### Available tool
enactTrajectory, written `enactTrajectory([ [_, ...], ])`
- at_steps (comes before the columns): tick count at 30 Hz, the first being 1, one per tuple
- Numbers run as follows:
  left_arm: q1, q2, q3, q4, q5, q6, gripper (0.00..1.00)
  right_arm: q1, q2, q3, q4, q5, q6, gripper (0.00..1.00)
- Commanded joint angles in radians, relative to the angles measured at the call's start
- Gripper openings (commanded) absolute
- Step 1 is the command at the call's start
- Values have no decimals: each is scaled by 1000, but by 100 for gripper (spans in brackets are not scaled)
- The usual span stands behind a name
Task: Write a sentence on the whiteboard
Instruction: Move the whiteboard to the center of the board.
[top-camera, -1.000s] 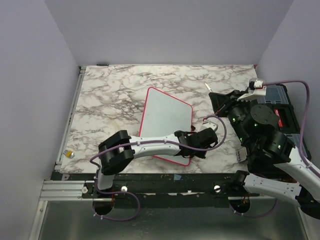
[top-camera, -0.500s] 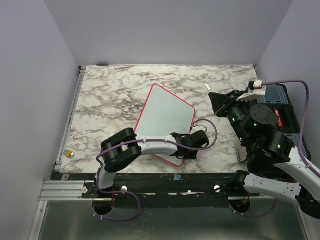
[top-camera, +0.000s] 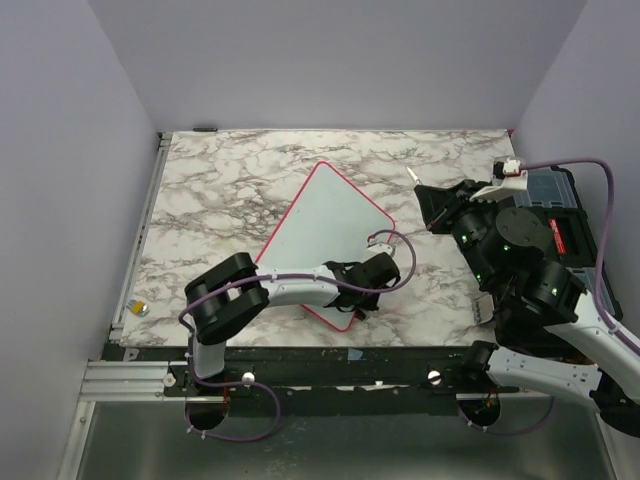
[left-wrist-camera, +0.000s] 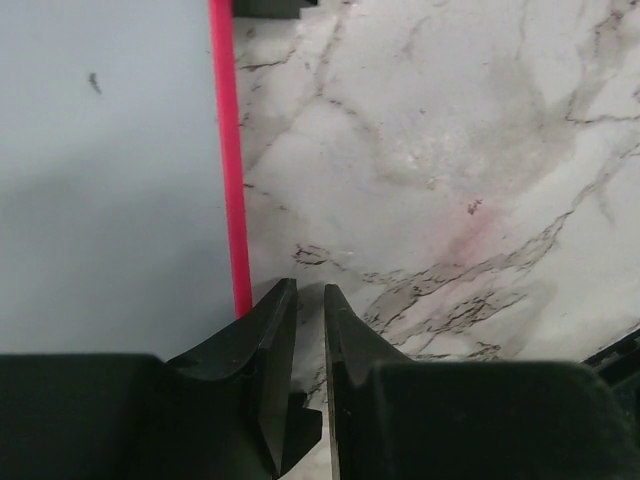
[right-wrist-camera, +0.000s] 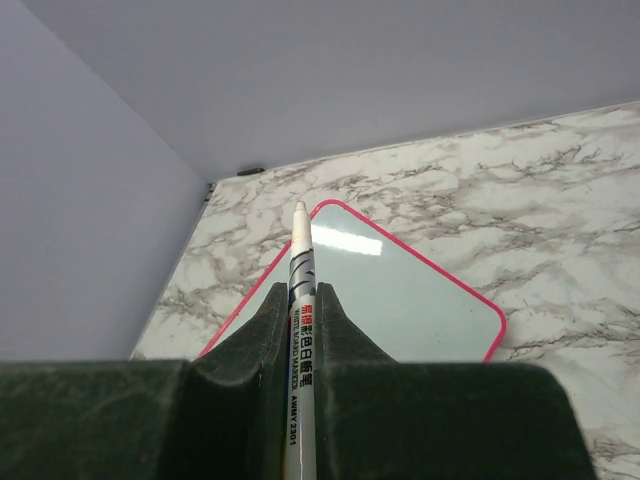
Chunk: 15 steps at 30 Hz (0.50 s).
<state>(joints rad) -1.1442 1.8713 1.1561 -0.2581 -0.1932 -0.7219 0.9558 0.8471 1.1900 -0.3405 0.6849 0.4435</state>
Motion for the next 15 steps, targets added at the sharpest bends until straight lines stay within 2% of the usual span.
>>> enactTrajectory([
  [1, 43, -32, -75, -56, -74, 52, 20, 3, 2, -1, 3, -14, 9, 1],
  [15, 106, -43, -98, -27, -92, 205, 20, 4, 25, 7, 5, -33, 18, 1],
])
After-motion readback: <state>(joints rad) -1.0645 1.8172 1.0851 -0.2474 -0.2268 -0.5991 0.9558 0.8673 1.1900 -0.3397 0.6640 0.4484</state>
